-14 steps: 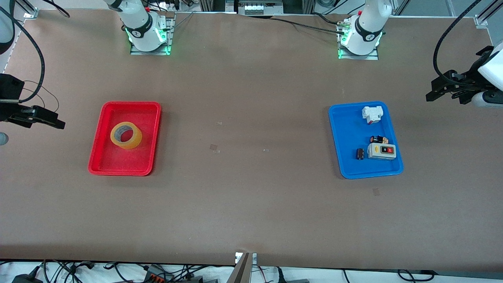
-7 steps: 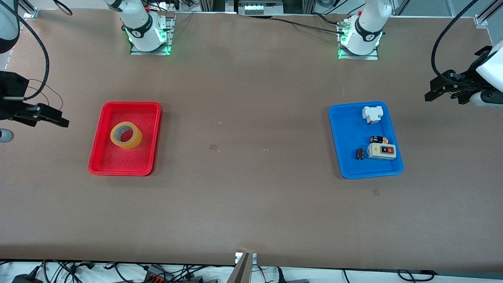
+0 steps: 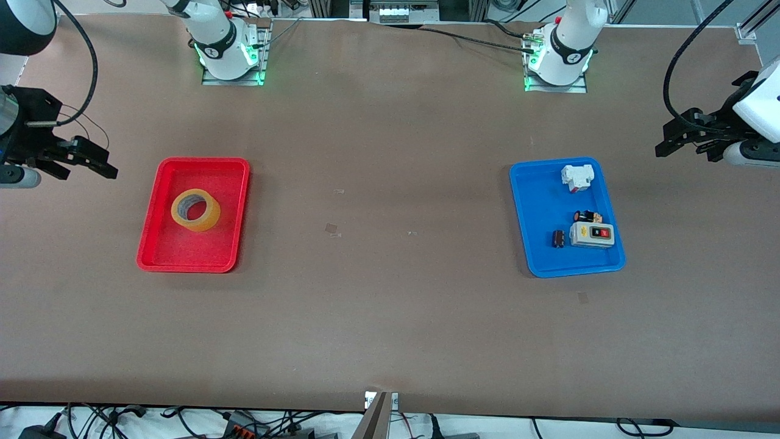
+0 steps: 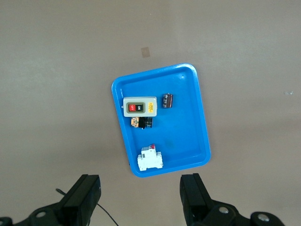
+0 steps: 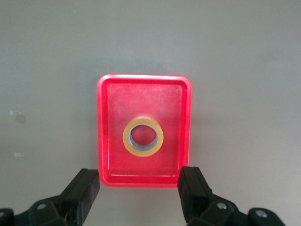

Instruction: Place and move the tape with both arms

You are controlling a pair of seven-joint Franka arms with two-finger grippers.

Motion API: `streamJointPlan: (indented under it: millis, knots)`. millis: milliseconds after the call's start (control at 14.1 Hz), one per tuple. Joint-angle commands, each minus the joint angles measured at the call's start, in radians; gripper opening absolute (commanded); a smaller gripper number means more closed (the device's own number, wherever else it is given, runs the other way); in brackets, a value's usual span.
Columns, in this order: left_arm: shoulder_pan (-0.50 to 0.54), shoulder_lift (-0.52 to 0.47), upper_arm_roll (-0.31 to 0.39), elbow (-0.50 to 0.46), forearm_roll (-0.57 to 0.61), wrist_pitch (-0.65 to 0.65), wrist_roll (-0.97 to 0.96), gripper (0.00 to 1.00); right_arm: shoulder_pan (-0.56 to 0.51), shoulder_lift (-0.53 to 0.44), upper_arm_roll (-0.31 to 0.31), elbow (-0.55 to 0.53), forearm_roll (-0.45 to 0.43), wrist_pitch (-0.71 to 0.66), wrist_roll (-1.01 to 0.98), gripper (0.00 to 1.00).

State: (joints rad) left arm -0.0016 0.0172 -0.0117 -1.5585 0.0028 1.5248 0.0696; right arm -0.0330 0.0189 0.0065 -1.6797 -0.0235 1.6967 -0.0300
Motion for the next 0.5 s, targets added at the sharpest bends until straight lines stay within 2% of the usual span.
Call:
streamJointPlan:
  millis: [0, 426]
  knots:
    - [-0.012, 0.001, 0.01, 0.015, 0.016, -0.015, -0.008, 1.0, -0.004, -0.039, -0.006, -0.023, 0.017, -0.014, -0.034, 1.0]
    - [-0.009, 0.001, 0.012, 0.017, 0.014, -0.012, -0.008, 1.0, -0.004, -0.051, -0.006, -0.023, 0.002, -0.052, -0.036, 1.0]
